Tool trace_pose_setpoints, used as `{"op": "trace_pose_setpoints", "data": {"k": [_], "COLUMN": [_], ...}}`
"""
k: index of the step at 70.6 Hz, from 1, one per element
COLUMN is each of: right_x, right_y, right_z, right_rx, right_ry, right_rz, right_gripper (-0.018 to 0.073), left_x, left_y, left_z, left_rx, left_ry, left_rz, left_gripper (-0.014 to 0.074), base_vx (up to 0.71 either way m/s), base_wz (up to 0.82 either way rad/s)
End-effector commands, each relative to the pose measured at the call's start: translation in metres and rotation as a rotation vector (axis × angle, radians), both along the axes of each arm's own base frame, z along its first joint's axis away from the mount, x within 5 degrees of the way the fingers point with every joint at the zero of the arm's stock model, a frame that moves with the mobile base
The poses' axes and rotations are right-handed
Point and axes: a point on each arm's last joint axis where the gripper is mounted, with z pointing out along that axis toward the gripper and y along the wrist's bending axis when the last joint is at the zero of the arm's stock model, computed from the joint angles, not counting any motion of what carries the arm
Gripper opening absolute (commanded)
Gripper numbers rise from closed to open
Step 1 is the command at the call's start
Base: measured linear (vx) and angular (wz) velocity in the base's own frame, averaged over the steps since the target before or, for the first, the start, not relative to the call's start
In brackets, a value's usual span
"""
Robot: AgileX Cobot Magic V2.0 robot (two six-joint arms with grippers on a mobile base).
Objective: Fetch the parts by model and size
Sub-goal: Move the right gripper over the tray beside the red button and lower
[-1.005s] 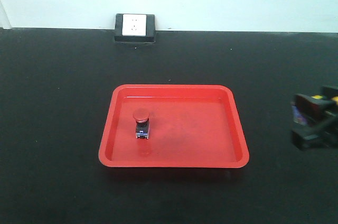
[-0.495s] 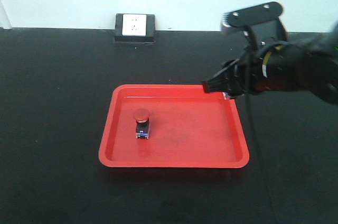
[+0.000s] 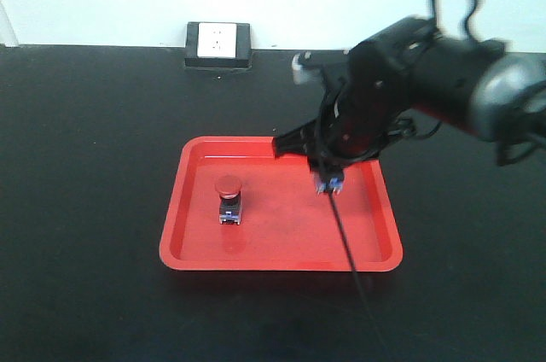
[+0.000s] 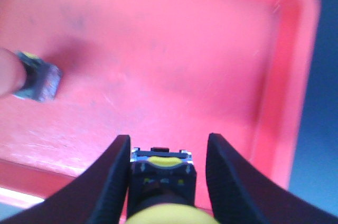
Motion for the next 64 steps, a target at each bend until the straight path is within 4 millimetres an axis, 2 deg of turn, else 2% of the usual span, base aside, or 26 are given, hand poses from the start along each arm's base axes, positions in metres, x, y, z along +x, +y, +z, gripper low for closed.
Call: {"op": "trace_pose_setpoints", "data": {"k": [1, 21, 41, 64], "right_x": [0.008, 0.024, 0.035, 0.038], "right_y": [-0.002, 0.007, 0.015, 0.016], "right_z": [0.011, -0.025, -0.045, -0.062], "right_rx": [0.006, 0.003, 0.035, 0.011], "right_ry": [-0.058, -0.038, -0.065, -0.031], "right_rz": [-0.001, -0.027, -0.024, -0.021], "right_gripper": [-0.0002, -0.0002, -0.0002, -0.0001], "left_x": [0.0, 0.0, 0.0, 0.0], "left_y": [-0.002, -0.002, -0.002, -0.002], "left_z": [0.012, 0.012, 0.012, 0.012], "left_rx": [0.007, 0.007, 0.006, 0.006], "left_ry": [-0.066, -0.066, -0.066, -0.066], "left_rz": [-0.023, -0.023, -0.023, -0.023], "left_gripper": [-0.0006, -0.0006, -0.0006, -0.0006], "base_vx": [0.0, 0.0, 0.0, 0.0], "base_wz": [0.0, 0.0, 0.0, 0.0]}}
